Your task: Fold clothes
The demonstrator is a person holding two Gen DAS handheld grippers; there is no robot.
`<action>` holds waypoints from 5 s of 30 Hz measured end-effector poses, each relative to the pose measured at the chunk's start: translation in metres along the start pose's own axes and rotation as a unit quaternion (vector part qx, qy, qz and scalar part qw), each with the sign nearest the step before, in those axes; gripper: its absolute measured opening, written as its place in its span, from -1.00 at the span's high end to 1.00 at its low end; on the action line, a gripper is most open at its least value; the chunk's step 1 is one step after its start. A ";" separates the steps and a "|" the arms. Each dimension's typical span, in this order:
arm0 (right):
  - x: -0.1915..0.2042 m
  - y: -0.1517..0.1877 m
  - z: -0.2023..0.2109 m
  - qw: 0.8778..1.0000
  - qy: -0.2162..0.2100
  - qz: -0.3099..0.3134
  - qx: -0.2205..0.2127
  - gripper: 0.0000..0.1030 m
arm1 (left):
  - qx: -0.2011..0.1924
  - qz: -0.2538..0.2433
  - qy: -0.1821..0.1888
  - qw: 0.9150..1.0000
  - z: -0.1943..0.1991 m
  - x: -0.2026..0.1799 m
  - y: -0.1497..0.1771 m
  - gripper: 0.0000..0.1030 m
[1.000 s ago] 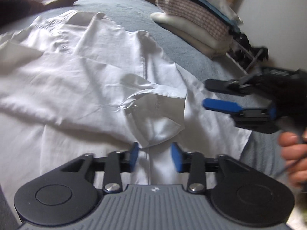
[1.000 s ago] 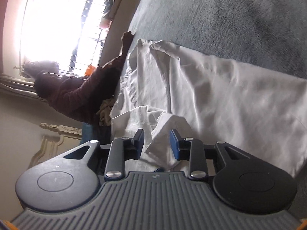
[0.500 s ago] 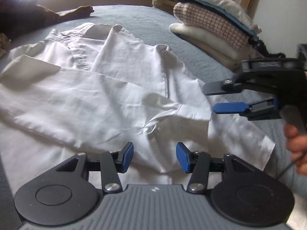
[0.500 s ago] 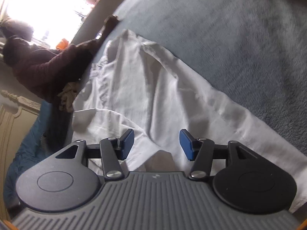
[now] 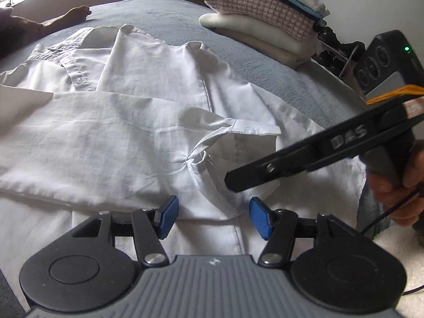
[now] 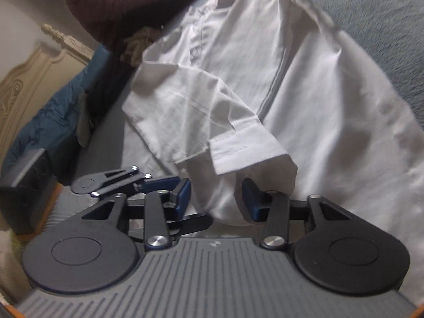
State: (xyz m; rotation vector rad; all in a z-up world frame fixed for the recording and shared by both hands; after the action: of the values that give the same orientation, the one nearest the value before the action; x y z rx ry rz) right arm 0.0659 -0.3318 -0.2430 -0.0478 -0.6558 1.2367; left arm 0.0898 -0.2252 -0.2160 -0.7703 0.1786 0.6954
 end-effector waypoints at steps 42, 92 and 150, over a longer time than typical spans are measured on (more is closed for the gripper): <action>-0.028 0.035 0.015 0.979 -0.032 -0.195 -0.056 1.00 | 0.002 0.033 0.026 0.999 0.001 0.003 -0.007 -0.33; -0.093 0.002 0.052 0.950 -0.096 -0.280 -0.101 0.23 | -0.092 0.358 0.040 0.928 0.008 -0.018 0.014 -0.39; -0.049 -0.043 0.007 1.000 0.012 0.004 0.016 0.98 | -0.146 0.423 0.047 0.893 -0.004 -0.001 0.027 0.92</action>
State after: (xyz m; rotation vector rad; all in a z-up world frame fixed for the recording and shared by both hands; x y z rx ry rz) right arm 0.0909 -0.3922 -0.2426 -0.0397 -0.6150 1.2513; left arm 0.0716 -0.2144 -0.2338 -1.0179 0.5238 1.5407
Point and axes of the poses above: each gripper's, at about its wrist camera, not at the fingertips, and z roughly against the way its jaws point, x to its left, y to its underside, the point moved 8 cm from there along -z, roughly the way its jaws point, and after that the axes turned 15 degrees about y, right-handed, at the moved point
